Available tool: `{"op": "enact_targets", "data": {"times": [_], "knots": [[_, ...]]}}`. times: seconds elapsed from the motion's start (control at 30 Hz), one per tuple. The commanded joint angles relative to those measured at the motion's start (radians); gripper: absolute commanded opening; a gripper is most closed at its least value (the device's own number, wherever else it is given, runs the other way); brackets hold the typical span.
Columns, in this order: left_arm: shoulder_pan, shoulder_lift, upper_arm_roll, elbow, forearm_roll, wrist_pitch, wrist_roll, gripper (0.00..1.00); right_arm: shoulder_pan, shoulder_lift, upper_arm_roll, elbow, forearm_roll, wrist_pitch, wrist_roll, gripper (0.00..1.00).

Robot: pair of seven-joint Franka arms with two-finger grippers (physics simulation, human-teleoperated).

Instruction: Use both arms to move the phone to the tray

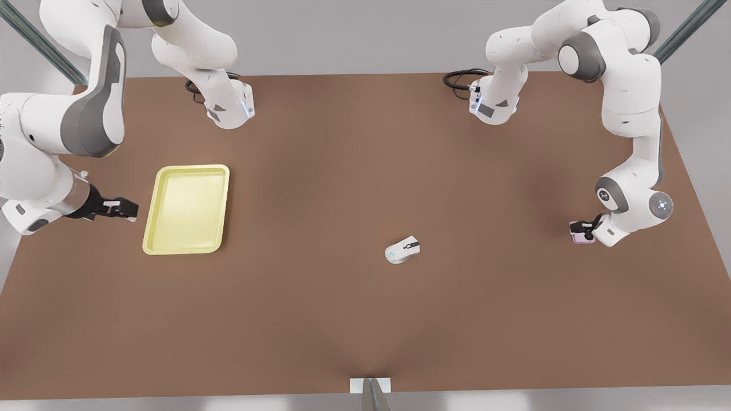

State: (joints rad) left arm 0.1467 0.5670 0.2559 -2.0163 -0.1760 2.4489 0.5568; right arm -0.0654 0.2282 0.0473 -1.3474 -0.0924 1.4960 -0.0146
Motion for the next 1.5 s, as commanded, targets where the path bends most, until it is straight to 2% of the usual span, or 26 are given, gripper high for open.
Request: {"op": "enact_targets", "data": {"times": [0.0,0.07,0.17,0.5,0.6,0.77,0.93,1.03,1.1,1.13,1.2,1.27,1.37,1.47], "knots": [[-0.001,0.007,-0.001,0.001,0.001,0.004,0.046,1.0,0.003,-0.001,0.0,0.001,0.0,-0.002,0.012,1.0],[-0.001,0.013,-0.001,0.002,0.001,0.013,0.046,1.0,0.003,0.0,0.002,-0.001,-0.001,-0.002,0.01,1.0],[0.001,0.021,-0.001,0.002,0.001,0.015,0.045,0.88,0.004,0.003,0.002,0.001,-0.001,0.001,0.008,1.0],[-0.001,0.016,-0.006,0.005,0.001,0.012,0.045,0.88,-0.004,0.014,0.002,0.002,-0.006,0.004,0.005,1.0],[-0.001,0.017,-0.006,0.005,0.001,0.012,0.045,0.81,-0.002,0.04,0.002,0.033,-0.006,0.004,0.002,1.0],[-0.002,0.017,-0.007,0.011,0.001,0.01,0.04,0.81,-0.001,0.048,0.0,0.034,-0.007,0.007,0.001,1.0],[-0.029,0.008,-0.067,0.11,0.0,-0.077,-0.069,0.81,-0.004,0.048,0.0,0.036,-0.007,0.012,0.002,1.0],[-0.208,-0.035,-0.075,0.128,0.001,-0.125,-0.334,0.81,-0.005,0.049,0.0,0.036,-0.007,0.013,0.001,1.0],[-0.381,-0.065,-0.076,0.131,0.001,-0.153,-0.603,0.81,-0.005,0.049,0.0,0.036,-0.007,0.012,0.001,1.0],[-0.47,-0.064,-0.079,0.184,0.0,-0.198,-0.772,0.81,-0.005,0.049,0.0,0.036,-0.007,0.012,0.001,1.0],[-0.524,-0.052,-0.171,0.284,0.0,-0.304,-1.066,0.81,-0.005,0.049,0.0,0.034,-0.007,0.012,0.001,1.0],[-0.545,-0.001,-0.265,0.39,0.001,-0.318,-1.254,0.81,-0.005,0.049,0.0,0.034,-0.007,0.012,0.001,1.0],[-0.737,0.071,-0.27,0.51,0.0,-0.32,-1.529,0.81,-0.005,0.049,0.0,0.034,-0.007,0.012,0.001,1.0],[-0.855,0.182,-0.271,0.686,0.0,-0.32,-1.709,0.81,-0.005,0.049,0.0,0.034,-0.007,0.012,0.001,1.0]]}}
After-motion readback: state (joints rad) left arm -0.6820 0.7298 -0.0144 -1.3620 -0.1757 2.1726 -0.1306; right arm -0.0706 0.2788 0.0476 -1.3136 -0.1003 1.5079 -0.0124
